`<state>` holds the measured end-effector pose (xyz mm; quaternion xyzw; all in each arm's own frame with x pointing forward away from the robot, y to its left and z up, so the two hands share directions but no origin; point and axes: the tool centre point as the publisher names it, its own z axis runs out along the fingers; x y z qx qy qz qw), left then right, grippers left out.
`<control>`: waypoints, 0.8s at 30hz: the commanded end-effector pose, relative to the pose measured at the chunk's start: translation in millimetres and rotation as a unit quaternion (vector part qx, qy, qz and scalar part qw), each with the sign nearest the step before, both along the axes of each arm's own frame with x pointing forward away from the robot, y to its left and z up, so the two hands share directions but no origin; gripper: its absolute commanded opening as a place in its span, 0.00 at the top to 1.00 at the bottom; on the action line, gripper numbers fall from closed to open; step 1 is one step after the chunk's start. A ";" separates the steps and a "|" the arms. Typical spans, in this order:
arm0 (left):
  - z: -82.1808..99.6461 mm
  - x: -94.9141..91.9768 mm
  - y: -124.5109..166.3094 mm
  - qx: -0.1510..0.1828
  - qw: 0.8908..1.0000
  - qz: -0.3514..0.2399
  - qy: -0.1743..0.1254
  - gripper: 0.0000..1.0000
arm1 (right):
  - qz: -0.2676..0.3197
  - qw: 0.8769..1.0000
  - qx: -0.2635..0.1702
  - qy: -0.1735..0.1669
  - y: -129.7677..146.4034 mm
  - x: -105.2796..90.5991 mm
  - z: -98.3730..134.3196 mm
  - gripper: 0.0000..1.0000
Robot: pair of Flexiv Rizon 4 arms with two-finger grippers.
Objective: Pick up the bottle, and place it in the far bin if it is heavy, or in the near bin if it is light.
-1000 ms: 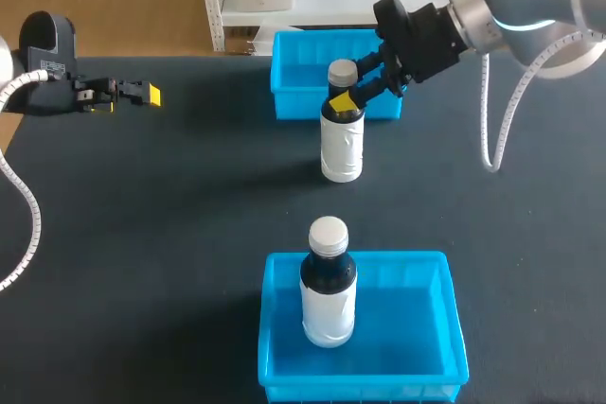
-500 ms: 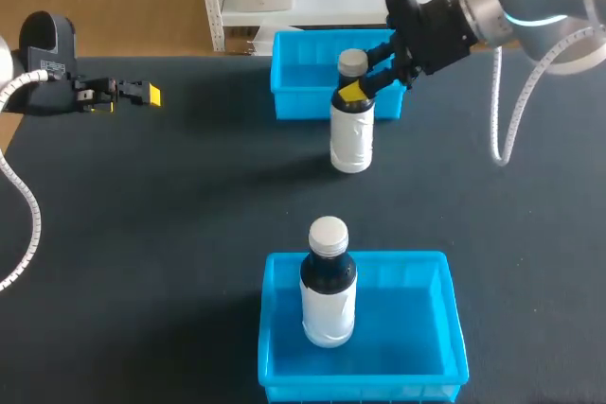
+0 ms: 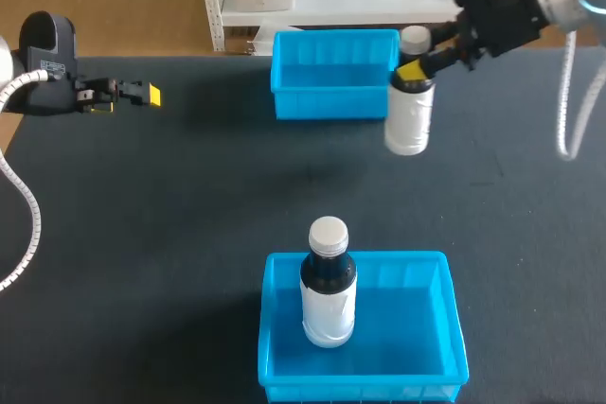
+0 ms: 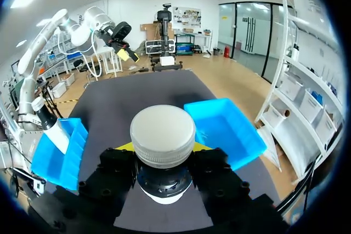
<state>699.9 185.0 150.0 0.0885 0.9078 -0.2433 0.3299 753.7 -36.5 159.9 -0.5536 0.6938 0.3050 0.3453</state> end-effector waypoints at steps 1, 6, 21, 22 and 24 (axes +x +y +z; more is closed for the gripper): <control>0.0 0.0 0.0 0.000 1.000 0.000 0.000 0.00 | -0.023 1.000 -0.004 -0.020 -32.1 -23.9 22.5 1.00; 0.0 0.0 0.0 0.000 1.000 0.000 0.000 0.00 | -0.006 1.000 -0.005 -0.030 -49.2 -40.0 41.9 1.00; 0.0 0.0 0.0 0.000 1.000 0.000 0.000 0.00 | 0.192 0.979 0.049 -0.039 -68.6 -121.8 95.5 1.00; 0.0 0.0 0.0 0.000 1.000 0.000 0.000 0.00 | 0.213 0.975 0.052 -0.040 -66.5 -127.2 97.0 1.00; 0.0 0.0 0.0 0.000 1.000 0.000 0.000 0.00 | 0.253 0.965 0.059 -0.041 -60.7 -138.1 99.4 1.00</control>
